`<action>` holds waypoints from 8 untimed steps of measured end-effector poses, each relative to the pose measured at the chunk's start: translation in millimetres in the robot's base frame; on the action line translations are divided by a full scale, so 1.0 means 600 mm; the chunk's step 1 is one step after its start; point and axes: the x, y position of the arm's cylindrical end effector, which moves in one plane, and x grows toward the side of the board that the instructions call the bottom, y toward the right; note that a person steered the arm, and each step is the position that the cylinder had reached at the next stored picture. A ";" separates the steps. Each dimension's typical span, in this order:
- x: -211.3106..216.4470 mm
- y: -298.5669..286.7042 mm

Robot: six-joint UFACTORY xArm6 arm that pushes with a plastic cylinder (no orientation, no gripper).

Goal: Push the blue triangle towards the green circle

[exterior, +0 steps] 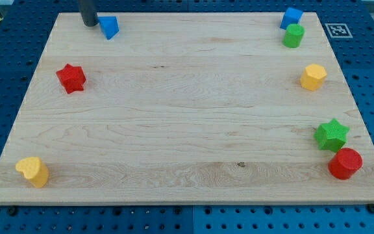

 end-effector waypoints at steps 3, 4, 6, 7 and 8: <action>0.062 0.099; 0.082 0.130; 0.134 0.200; 0.137 0.244; 0.137 0.298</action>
